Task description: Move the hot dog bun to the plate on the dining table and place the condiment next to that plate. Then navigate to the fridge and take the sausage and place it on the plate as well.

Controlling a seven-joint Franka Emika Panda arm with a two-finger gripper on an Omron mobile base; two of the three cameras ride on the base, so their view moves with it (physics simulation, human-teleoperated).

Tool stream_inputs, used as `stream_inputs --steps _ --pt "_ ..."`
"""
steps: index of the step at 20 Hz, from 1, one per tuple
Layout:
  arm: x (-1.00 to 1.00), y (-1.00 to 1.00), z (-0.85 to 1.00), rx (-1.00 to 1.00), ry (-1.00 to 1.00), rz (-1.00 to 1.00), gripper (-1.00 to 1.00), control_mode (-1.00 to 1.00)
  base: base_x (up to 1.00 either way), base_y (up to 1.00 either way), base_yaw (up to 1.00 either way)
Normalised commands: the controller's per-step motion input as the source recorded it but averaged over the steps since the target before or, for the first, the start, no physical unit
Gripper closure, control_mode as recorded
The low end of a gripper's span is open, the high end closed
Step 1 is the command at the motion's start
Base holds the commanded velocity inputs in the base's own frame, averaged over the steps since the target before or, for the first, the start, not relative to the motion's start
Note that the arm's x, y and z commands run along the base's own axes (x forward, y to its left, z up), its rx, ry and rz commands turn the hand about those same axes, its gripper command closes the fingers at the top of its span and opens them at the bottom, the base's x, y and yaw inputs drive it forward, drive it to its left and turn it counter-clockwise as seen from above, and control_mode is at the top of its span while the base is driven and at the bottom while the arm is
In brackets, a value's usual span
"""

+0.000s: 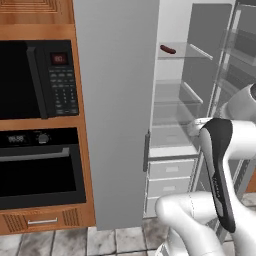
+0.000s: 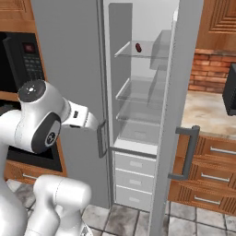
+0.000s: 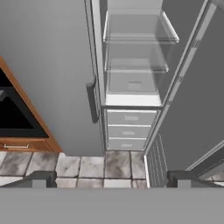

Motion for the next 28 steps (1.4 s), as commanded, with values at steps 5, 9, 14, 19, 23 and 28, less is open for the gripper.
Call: stream_inputs --steps 5,9,14,19,23,28 --pt "0.00 0.00 0.00 0.00 0.00 0.00 -1.00 1.00 0.29 -0.05 0.00" --pt "0.00 0.00 0.00 0.00 0.00 0.00 -1.00 1.00 0.75 -0.22 -0.12" --pt "0.00 0.00 0.00 0.00 0.00 0.00 -1.00 1.00 0.77 -0.26 -0.29" --pt "0.00 0.00 0.00 0.00 0.00 0.00 -1.00 1.00 0.71 -0.19 -0.17" --pt "0.00 0.00 0.00 0.00 0.00 0.00 -1.00 1.00 0.66 -0.33 0.03" --pt "0.00 0.00 0.00 0.00 0.00 0.00 -1.00 1.00 0.56 -0.46 0.15"
